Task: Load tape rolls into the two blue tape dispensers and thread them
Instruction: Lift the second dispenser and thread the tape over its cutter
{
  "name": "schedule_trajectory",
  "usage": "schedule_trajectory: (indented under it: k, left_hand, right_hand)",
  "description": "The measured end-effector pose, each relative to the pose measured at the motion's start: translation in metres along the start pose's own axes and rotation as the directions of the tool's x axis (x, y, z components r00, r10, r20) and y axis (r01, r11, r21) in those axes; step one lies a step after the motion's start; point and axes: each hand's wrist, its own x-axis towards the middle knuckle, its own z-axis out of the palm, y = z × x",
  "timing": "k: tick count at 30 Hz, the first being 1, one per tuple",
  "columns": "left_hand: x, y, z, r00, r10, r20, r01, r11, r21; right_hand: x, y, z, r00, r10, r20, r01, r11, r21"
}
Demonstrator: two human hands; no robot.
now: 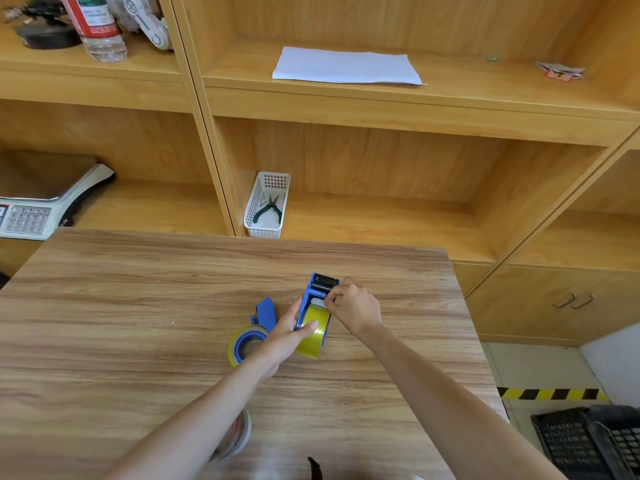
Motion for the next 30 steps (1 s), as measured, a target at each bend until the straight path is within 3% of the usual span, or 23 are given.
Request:
schedule_trajectory:
  k: [11,17,21,25,30]
  left_hand:
    - [0.005,0.002,-0.008,0.993,-0.059,0.105,0.065,0.997,-0.051]
    - [0.011,-0.007,-0.018,0.973,-0.07,0.219,0.112,0.977,-0.182]
    - [0.012,-0.004,-0.015,0.988,-0.098,0.12,0.131,0.941,-0.312]
    - [0.013,-0.005,-0.004,0.997,-0.042,-0.069,0.026,0.977,-0.213]
    - [0.013,0.002,0.003,0.995,-0.028,-0.094,0.011,0.984,-0.175]
  right_hand:
    - [0.01,-0.006,-0.005,0.999,-0.036,-0.033,0.033,0.994,-0.103]
    - [0.011,-0.012,-0.004,0.998,-0.053,-0.04,0.048,0.991,-0.123]
    - [0.011,-0.013,-0.005,0.989,-0.14,-0.048,0.132,0.98,-0.149]
    - [0.012,-0.012,-0.002,0.989,-0.143,-0.021,0.137,0.972,-0.19]
    - [0.016,-0.017,0.0,0.997,-0.058,0.06,0.071,0.965,-0.251]
